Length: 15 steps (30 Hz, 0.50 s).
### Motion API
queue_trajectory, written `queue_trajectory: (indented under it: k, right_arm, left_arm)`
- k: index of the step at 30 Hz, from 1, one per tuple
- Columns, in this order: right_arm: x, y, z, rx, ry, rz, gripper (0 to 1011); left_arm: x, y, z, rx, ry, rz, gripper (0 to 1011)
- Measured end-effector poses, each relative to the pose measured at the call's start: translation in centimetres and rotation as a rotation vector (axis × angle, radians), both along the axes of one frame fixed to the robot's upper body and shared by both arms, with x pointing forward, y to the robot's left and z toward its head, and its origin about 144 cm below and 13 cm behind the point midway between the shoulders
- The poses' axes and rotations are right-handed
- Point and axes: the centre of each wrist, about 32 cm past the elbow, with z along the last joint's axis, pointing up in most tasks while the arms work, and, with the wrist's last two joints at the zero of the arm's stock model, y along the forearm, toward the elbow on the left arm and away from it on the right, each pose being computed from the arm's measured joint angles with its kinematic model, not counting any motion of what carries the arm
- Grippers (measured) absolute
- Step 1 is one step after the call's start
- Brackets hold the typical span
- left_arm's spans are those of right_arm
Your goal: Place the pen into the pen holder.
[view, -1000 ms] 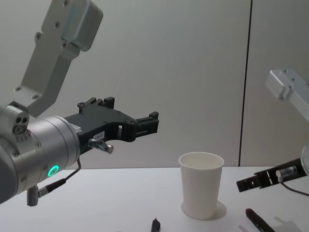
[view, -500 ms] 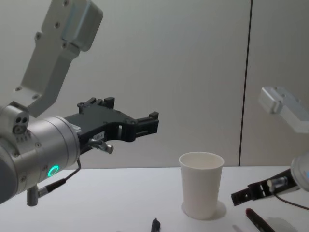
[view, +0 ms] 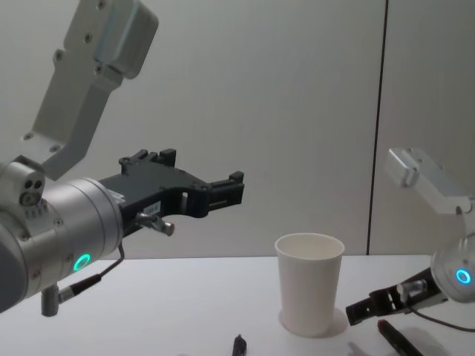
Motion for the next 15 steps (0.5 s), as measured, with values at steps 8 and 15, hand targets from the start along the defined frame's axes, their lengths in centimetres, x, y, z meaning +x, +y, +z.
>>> queue_trajectory:
  k: [8, 15]
  right_arm:
    - [0.7, 0.0, -0.4, -0.003, 0.011, -0.011, 1001]
    - [1.2, -0.1, -0.8, -0.013, 0.019, -0.021, 1001]
  left_arm:
    - [0.0, 0.0, 0.0, 0.000, 0.000, 0.000, 1000]
    - [0.0, 0.0, 0.0, 0.000, 0.000, 0.000, 1000]
